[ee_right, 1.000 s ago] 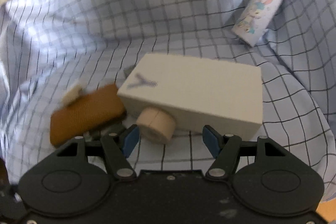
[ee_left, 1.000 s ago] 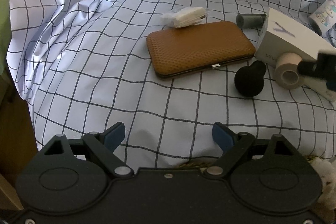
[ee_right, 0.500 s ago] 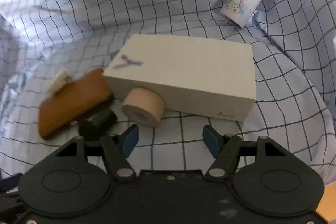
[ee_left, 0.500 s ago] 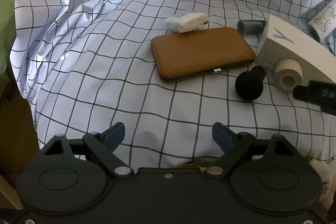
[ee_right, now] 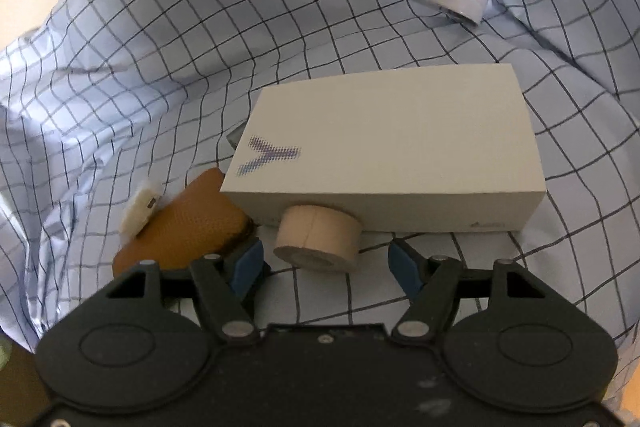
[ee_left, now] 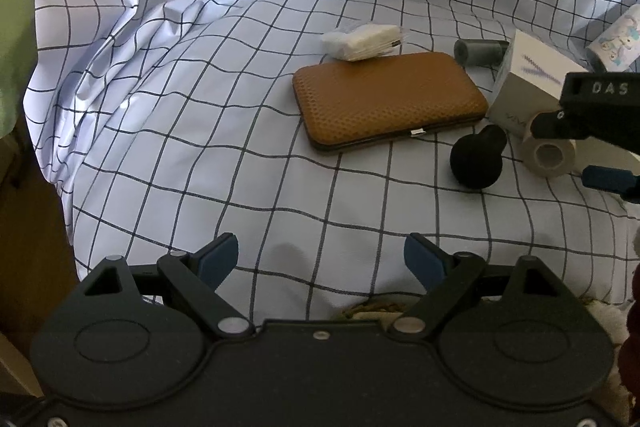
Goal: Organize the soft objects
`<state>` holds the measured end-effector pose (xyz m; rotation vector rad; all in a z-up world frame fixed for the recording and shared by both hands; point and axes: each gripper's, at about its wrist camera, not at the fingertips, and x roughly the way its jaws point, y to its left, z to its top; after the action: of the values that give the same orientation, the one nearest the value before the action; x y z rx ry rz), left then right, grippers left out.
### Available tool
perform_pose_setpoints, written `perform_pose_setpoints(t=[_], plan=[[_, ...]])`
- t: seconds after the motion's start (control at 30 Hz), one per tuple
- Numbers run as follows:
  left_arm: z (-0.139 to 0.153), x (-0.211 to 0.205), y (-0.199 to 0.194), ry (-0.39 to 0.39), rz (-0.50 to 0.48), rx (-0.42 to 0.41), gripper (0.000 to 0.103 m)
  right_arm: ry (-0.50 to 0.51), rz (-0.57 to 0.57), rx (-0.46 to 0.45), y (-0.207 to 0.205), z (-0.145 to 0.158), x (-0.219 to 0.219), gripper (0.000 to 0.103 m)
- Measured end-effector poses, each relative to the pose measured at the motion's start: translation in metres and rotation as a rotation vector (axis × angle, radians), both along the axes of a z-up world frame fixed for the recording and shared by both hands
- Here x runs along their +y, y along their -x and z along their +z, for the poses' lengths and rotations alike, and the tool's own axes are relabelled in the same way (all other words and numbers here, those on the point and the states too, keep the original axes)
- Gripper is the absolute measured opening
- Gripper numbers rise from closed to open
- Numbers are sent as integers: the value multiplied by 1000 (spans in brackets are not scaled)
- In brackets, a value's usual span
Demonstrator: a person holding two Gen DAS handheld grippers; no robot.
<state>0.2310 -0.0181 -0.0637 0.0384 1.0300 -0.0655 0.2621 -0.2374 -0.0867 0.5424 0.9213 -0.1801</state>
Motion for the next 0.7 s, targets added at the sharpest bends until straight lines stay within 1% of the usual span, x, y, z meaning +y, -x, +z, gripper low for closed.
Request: perform_pose_setpoints(t=[0.17,0.27,0.37,0.43,0.57,0.63,0.7], plan=[[0,1,0,4,4,1,87,-49,-74,-25,12,7,-12,69],[-1,0,1,4,1,1,87,-45,-122,-36,16,9,-18,69],[-1,-1,1,7,-3,4,87,1,-121,9,11,6,-16,69],[0,-1,2,7,-3,4,87,4,-114,15,11,4,-14,70],[0,0,2,7,-2,4,87,61,-87,16,18,6,-9,73],[0,0,3,6,-1,4,87,60,-64,33,23,5,-9,75],[0,0,3,6,-1,4,87,54,-35,69,29,4,-8,74]])
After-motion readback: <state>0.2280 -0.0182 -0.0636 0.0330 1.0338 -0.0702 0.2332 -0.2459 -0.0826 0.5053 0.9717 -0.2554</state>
